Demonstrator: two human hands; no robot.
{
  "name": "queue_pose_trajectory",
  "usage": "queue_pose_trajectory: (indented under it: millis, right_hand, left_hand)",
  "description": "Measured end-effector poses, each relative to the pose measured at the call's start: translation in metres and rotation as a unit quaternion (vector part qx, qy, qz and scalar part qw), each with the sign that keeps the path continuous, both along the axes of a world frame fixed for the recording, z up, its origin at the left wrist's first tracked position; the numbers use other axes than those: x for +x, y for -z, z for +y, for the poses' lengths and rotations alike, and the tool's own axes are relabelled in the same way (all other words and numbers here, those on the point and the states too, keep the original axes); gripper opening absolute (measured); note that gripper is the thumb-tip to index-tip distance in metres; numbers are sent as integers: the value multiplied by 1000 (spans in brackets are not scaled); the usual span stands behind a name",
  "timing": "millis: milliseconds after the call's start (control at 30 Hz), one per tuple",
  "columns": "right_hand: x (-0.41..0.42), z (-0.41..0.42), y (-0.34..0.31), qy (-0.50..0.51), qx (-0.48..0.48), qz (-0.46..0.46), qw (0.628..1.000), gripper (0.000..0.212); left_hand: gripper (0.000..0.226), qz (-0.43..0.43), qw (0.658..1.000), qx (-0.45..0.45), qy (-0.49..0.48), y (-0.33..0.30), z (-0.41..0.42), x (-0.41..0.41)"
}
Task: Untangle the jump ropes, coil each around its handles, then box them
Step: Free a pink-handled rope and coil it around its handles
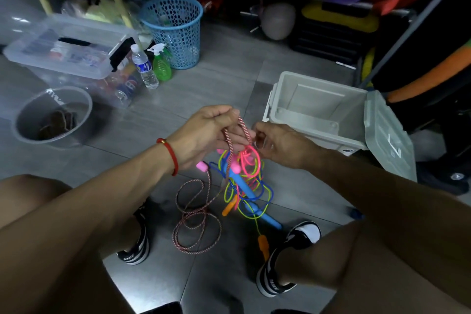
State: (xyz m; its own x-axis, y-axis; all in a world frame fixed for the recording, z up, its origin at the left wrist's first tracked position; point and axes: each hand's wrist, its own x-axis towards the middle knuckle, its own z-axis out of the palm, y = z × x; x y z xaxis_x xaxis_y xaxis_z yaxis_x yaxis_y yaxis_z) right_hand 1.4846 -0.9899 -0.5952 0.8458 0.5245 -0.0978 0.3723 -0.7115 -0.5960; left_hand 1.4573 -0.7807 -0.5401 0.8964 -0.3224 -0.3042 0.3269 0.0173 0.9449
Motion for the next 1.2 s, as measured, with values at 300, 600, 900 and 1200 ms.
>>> queue_pose_trajectory:
  millis: [300, 600, 900, 1200]
  right_hand:
    - [3, 2, 17, -69, -37, 114, 990, 34]
    - [21, -12, -10, 23, 87, 147, 985, 12]
    - [45, -48, -63, 76, 28, -138, 987, 18]
    - [39, -71, -47, 66, -213, -149, 963, 58]
  left_hand:
    - [33, 3, 997, -81, -13, -13, 5, 3]
    - [34, -46, 995, -67, -55, -17, 18, 12]
    - [38, -136, 977, -121, -108, -34, 44, 29]
    - [39, -67, 979, -14, -193, -16, 49, 36]
